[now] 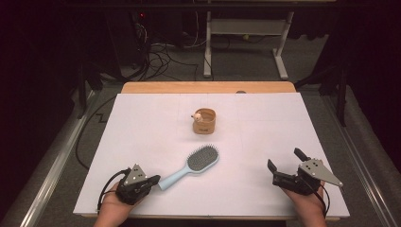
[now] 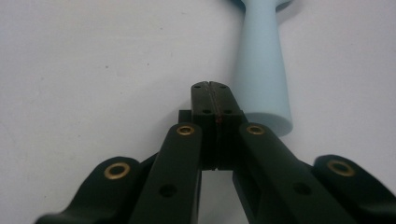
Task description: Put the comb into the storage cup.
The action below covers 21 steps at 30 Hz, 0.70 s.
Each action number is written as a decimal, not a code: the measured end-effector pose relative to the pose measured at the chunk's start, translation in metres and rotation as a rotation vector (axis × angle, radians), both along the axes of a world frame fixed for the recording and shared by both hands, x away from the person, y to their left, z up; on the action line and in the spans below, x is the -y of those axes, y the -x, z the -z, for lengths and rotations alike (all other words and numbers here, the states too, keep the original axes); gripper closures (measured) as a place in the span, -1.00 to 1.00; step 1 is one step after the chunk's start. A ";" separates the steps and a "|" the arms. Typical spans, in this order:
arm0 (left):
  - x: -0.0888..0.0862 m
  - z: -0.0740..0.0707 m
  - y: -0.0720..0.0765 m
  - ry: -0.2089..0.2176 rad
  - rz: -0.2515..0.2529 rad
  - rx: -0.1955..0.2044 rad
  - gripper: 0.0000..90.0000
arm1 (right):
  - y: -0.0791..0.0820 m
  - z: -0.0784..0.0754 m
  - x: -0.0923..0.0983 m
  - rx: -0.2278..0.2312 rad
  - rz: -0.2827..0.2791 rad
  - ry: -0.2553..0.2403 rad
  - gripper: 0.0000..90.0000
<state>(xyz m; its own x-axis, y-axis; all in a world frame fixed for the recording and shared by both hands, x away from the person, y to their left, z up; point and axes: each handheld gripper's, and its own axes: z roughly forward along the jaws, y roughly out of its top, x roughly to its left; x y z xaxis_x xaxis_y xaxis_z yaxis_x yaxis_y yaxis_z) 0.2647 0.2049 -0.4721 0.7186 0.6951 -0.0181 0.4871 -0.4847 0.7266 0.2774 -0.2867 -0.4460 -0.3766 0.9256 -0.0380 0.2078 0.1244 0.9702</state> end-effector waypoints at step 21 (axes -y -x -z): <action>-0.017 -0.005 -0.003 0.106 -0.082 0.052 0.85 | 0.000 0.000 0.000 0.001 -0.001 0.001 -0.96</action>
<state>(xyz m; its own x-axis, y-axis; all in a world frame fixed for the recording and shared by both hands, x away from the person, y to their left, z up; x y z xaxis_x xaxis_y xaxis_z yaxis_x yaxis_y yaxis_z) 0.2681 0.2217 -0.4676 0.6616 0.7476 -0.0582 0.4819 -0.3644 0.7968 0.2774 -0.2864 -0.4459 -0.3772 0.9253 -0.0391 0.2067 0.1253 0.9704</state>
